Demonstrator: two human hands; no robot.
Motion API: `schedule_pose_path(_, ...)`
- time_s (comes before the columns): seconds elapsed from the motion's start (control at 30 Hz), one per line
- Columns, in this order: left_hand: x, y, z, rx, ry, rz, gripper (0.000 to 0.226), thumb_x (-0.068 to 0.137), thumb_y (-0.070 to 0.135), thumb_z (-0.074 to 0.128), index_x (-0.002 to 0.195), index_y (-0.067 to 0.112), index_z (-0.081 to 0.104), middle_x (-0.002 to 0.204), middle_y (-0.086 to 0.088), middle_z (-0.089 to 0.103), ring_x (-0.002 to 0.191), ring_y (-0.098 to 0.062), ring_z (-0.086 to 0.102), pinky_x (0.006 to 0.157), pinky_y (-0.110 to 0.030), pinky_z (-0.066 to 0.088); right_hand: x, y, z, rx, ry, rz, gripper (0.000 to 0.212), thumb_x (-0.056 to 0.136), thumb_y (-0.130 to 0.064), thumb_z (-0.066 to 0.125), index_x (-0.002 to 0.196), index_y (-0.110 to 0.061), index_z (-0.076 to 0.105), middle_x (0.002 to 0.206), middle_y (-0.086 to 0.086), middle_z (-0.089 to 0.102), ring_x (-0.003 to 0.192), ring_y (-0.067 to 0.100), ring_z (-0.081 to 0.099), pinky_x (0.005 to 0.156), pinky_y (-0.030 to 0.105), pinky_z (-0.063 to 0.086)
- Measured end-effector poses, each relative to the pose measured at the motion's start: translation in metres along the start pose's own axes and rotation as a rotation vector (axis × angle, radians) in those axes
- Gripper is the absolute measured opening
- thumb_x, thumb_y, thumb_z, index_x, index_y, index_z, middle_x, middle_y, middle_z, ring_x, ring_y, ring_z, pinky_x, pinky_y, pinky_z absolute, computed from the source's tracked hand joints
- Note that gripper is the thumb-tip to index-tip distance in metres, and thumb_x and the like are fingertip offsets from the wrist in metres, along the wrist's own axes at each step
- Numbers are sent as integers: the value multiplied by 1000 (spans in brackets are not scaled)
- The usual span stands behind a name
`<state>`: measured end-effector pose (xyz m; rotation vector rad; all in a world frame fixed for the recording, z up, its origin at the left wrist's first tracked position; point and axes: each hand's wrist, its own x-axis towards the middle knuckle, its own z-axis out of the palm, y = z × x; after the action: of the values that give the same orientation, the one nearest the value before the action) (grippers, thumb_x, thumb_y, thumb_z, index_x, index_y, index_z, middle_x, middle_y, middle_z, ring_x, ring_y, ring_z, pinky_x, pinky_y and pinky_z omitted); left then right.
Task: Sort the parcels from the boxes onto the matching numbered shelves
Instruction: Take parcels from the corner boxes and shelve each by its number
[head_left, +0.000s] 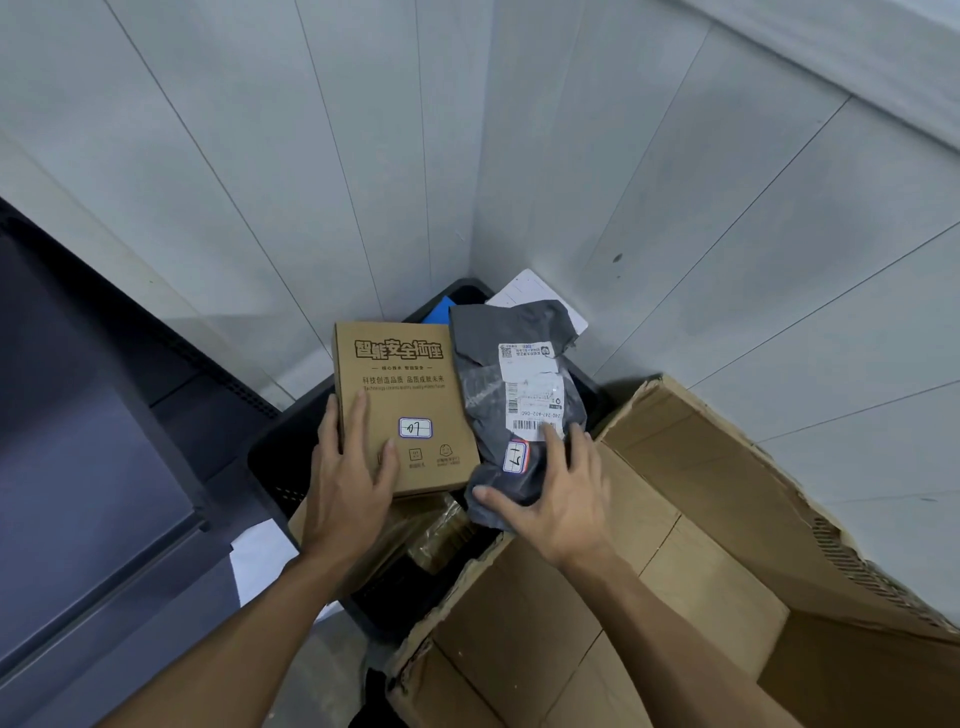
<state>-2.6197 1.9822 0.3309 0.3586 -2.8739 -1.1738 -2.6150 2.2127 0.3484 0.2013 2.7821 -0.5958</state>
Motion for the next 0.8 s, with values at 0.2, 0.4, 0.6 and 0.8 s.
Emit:
schedule_pose_path(0.2,2,-8,-6,19,-102,42,89,87,54,65,158,31,17,165,0,5,150,-25,19,117,-49,32,3,21,3,65,-68,-42,120,72,-62,79,160,-19,11,168,6,-4,155,23,4,121,36,22)
schedule_pose_path(0.4,6,-4,-10,28,-153,90,98,81,67,59,159,29,12,165,4,-3,151,-22,17,116,-52,35,9,27,-1,97,58,-51,106,76,-40,85,157,-18,20,166,12,1,153,30,12,120,45,29)
schedule_pose_path(0.6,2,-6,-10,92,-277,95,141,53,94,59,158,32,-12,164,2,-20,153,-26,4,115,-49,29,4,9,4,64,-14,63,137,54,-99,46,159,-30,-10,163,23,-15,152,34,-15,125,47,-1)
schedule_pose_path(0.8,2,-7,-3,79,-237,118,135,62,60,81,159,25,-6,165,-6,-15,152,-31,13,114,-49,32,12,1,14,8,-11,159,134,68,-77,71,158,-30,-16,162,23,-23,151,35,-22,123,52,-6)
